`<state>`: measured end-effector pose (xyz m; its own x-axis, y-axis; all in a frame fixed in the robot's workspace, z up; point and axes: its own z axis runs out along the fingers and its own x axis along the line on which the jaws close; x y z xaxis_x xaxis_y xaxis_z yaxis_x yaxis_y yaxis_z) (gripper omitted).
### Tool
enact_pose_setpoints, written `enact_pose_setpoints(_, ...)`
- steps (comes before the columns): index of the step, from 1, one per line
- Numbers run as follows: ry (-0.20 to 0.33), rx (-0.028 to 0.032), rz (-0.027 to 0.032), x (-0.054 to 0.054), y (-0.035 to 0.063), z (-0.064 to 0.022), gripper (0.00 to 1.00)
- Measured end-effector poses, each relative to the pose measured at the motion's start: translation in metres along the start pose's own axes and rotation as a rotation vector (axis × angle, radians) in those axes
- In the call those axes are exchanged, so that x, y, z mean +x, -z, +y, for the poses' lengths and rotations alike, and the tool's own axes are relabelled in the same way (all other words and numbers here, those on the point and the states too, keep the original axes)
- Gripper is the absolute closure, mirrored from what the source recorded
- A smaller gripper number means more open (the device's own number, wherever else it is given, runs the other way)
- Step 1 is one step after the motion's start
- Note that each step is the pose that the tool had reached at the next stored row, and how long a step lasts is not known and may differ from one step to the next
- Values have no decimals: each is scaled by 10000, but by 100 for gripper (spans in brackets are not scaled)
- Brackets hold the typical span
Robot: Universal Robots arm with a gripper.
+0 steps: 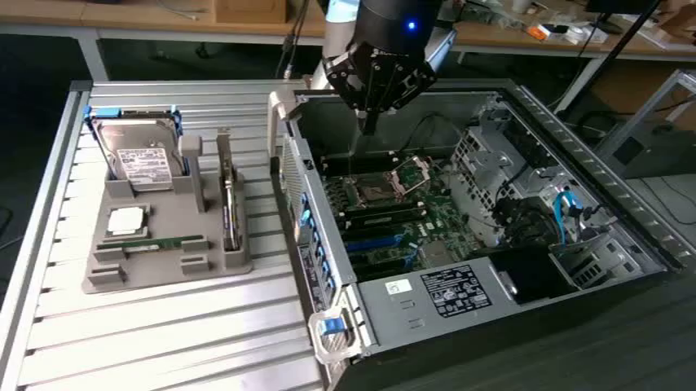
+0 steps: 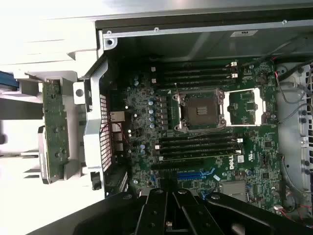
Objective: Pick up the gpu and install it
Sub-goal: 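Reach for the gpu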
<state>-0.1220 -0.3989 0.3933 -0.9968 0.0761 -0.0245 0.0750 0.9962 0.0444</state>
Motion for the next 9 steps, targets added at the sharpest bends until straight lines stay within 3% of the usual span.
enact_pose_setpoints(9, -2, 1, 0, 135, 4, -10, 89)
